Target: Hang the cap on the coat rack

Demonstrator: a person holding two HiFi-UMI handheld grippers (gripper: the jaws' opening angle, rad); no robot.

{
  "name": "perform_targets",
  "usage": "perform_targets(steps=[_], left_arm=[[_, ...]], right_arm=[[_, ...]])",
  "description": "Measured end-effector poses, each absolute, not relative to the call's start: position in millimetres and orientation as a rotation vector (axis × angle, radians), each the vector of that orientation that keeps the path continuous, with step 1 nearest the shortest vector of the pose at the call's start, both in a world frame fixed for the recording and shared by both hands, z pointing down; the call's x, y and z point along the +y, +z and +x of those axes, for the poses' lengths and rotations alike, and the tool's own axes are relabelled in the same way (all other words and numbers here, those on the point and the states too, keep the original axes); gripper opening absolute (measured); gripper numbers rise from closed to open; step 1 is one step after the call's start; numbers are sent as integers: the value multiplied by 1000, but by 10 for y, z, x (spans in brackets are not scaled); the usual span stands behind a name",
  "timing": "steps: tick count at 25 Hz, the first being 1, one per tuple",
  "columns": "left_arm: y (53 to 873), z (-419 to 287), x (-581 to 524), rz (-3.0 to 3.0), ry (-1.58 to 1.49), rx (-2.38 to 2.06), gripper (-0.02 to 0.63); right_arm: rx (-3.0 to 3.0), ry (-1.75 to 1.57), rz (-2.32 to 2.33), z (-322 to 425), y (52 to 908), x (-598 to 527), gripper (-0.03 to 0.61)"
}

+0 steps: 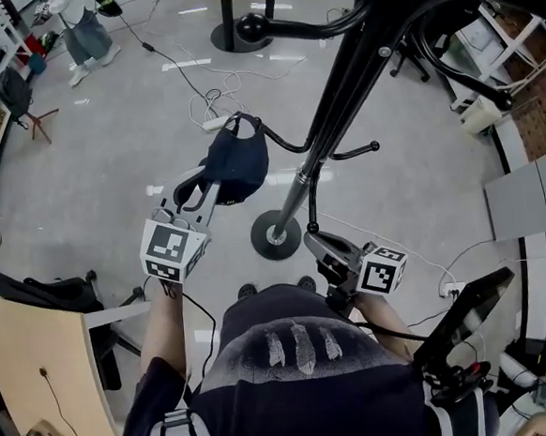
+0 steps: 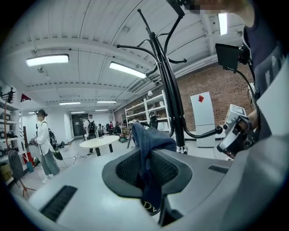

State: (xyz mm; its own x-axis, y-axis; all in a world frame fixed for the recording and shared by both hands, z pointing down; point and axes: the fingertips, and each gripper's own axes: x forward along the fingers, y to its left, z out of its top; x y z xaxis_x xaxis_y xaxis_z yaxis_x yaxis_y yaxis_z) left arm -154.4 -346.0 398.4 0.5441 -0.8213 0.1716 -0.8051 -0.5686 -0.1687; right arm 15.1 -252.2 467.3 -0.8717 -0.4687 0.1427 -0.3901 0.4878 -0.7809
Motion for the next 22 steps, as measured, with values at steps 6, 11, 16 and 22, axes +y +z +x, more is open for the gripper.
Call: perform_targets(steps=[6, 11, 16, 22], left_arm=[[4017, -1596, -3591, -2688, -437, 1336, 66], [4107, -1561, -3670, -2694, -521, 1243, 66], [4169, -1552, -3733, -2718, -539, 1242, 66], [4148, -1558, -3823, -2716, -540, 1277, 66]], right_arm=[[2649, -1309, -780, 82, 4631, -2515, 6], [2641, -1318, -792, 9, 4622, -2468, 6], [2618, -1319, -813, -3, 4632, -2420, 5], [2609, -1307, -832, 19, 4620, -2411, 5]])
